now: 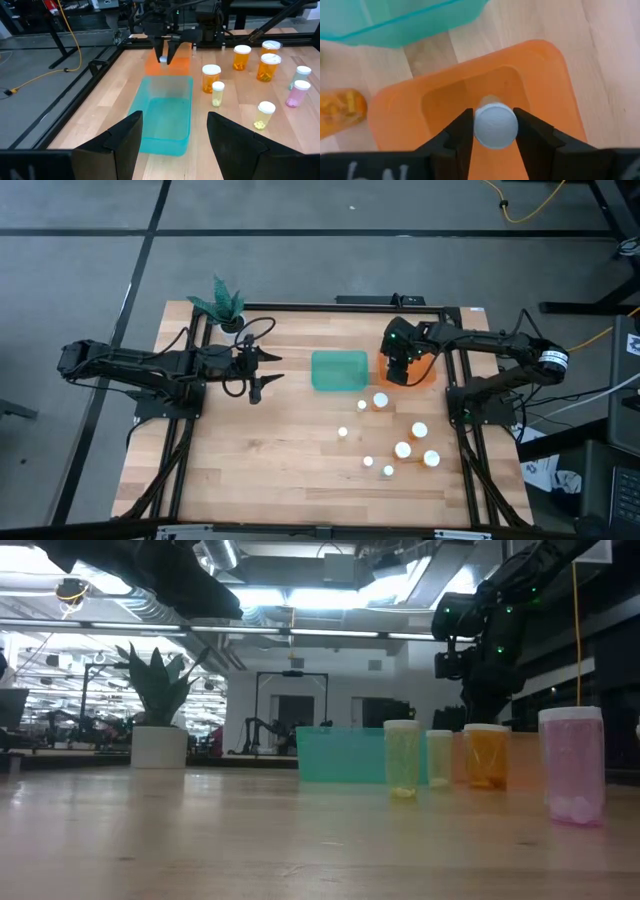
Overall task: Pick and place medicine bottles into bin by pill shape (circle, oval)
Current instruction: Put the blue pill bottle into the orange bin, then put the yellow pill bottle into the orange bin
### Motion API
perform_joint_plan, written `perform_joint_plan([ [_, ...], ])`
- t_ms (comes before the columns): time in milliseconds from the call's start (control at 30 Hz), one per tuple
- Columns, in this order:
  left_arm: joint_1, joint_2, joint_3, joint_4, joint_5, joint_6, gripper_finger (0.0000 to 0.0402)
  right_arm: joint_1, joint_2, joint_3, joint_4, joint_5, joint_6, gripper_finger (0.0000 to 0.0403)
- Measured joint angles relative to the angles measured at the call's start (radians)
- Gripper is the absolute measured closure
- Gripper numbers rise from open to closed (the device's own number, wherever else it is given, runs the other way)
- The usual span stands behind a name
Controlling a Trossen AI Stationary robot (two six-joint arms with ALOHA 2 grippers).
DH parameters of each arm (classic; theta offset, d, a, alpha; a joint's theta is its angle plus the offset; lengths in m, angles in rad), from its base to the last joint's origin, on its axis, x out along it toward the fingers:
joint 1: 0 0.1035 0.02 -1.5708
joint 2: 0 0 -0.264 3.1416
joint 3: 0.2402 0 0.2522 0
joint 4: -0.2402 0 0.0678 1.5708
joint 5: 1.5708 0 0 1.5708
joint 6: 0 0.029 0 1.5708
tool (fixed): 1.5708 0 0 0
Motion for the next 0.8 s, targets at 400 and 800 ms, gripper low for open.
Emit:
perform_joint_plan([
  [400, 0.000, 0.000, 0.000, -0.002, 0.000, 0.000, 0.0188, 0.000, 0.000, 0.020, -0.022, 0.001, 0.013, 0.0204],
  [800, 0.000, 0.000, 0.000, -0.002, 0.000, 0.000, 0.0188, 0.111, -0.040, 0.256, -0.206, -0.065, 0.154, 0.0203],
])
